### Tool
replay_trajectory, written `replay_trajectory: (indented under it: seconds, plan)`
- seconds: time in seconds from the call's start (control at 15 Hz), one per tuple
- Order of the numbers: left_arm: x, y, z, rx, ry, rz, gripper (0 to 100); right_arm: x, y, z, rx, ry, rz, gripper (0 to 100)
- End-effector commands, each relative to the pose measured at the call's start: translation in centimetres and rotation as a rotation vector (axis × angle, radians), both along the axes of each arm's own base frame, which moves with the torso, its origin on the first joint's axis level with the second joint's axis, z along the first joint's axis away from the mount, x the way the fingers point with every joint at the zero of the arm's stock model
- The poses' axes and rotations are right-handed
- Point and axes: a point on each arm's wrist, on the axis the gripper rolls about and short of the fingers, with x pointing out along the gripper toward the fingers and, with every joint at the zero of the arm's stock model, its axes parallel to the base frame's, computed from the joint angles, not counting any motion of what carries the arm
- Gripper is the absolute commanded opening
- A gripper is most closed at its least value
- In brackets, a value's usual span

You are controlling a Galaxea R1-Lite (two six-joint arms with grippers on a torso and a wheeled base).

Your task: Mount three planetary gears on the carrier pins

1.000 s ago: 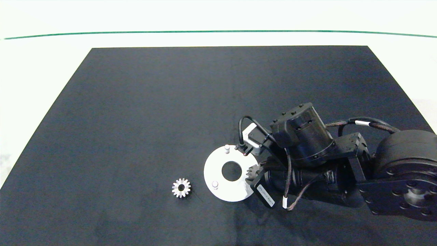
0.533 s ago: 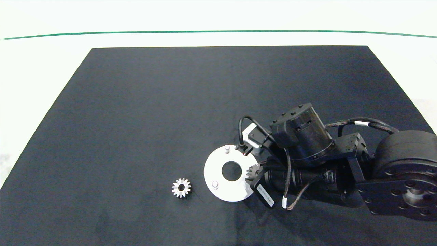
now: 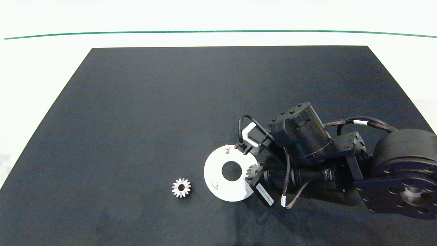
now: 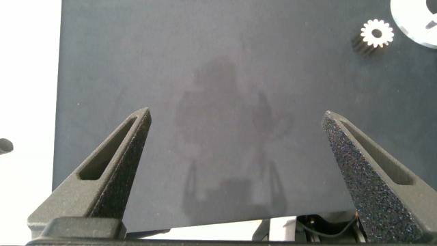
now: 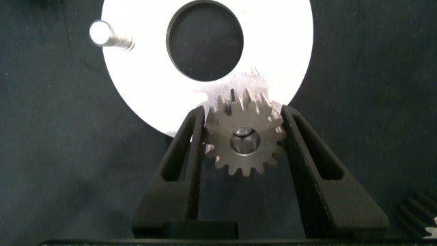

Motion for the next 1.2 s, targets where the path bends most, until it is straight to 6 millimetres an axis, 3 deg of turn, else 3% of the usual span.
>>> replay_trajectory:
  seconds: [0.07, 0.4, 0.47, 1.0, 1.07, 1.2]
  plan:
    - [0.0, 0.0, 0.0, 0.001, 0.003, 0.001, 100, 0.1, 0.1, -0.1, -0.003, 0.001, 0.0, 7]
    - [0.0, 0.0, 0.0, 0.002, 0.005, 0.001, 100, 0.1, 0.1, 0.0, -0.001, -0.002, 0.0, 7]
    - [0.0, 0.0, 0.0, 0.001, 0.003, 0.001, 100, 0.1, 0.1, 0.0, -0.002, -0.001, 0.0, 100]
    - [0.0, 0.0, 0.2, 0.001, -0.003, 0.001, 100, 0.0, 0.0, 0.2, 0.008, -0.001, -0.008, 100]
    - [0.0, 0.0, 0.2, 0.0, -0.004, 0.001, 100, -0.5, -0.5, 0.9, 0.023, -0.014, -0.01, 100]
    - [-0.1, 0.0, 0.2, 0.0, -0.006, 0.001, 100, -3.3, -4.2, 5.2, 0.091, -0.123, -0.054, 100]
